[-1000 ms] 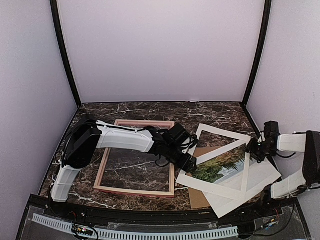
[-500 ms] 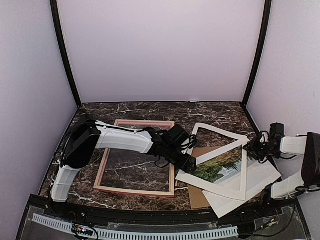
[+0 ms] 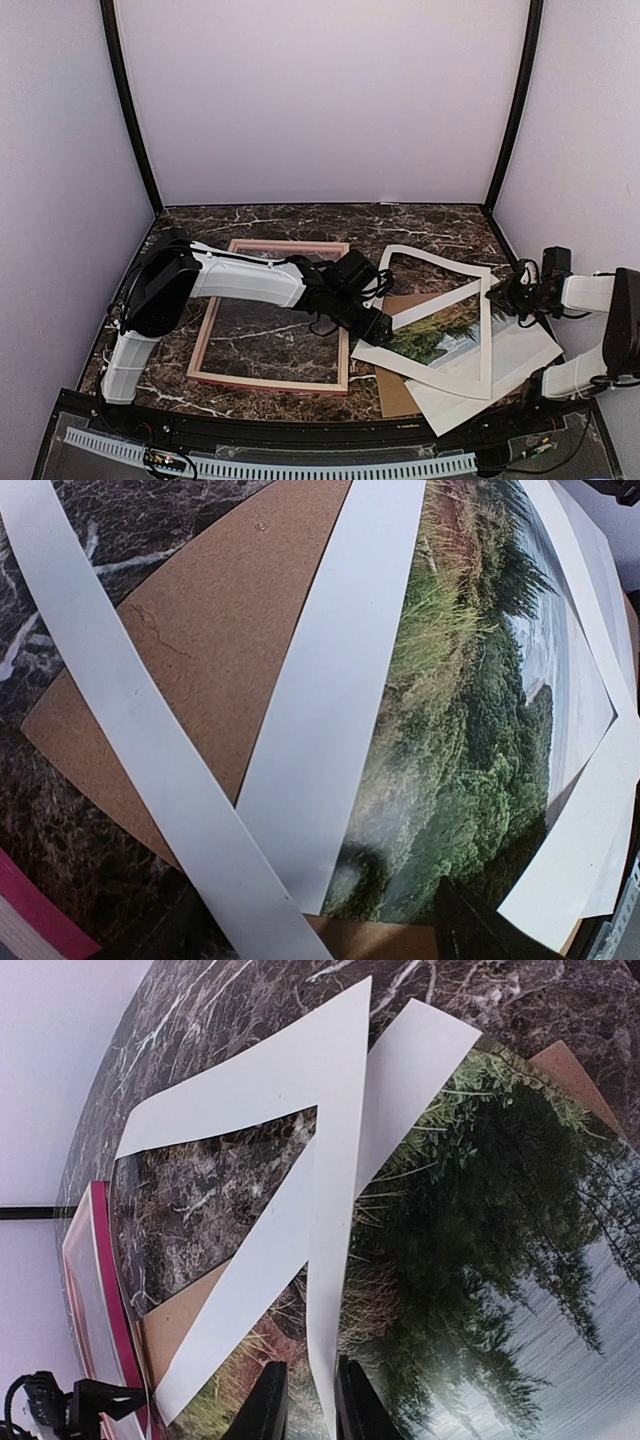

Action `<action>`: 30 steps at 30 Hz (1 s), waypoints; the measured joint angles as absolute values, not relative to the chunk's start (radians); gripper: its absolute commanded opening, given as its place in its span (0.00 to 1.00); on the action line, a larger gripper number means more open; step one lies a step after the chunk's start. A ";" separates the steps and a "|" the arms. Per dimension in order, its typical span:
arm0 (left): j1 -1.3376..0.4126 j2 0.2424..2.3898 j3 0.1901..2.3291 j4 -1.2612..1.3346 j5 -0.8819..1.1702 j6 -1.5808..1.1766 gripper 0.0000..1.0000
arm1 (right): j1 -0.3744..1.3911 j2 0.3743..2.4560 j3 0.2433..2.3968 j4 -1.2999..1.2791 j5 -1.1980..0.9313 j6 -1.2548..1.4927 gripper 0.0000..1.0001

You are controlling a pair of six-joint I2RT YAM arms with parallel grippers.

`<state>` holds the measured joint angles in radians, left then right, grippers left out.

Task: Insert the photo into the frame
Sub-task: Pick up the mat board from the center of the board.

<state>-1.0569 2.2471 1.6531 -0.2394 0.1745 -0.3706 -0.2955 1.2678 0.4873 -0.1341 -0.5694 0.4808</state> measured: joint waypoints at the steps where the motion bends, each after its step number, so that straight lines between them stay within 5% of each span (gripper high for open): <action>1: -1.057 2.247 1.653 -0.239 0.175 -0.371 0.82 | -0.295 1.266 0.485 -0.134 -0.571 0.477 0.16; 30: -1.057 2.246 1.652 -0.236 0.179 -0.372 0.82 | -0.241 1.323 0.477 -0.125 -0.466 0.401 0.22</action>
<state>-1.0569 2.2459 1.6520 -0.2359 0.1795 -0.3717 -0.2405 1.3231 0.4774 -0.1246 -0.4664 0.4007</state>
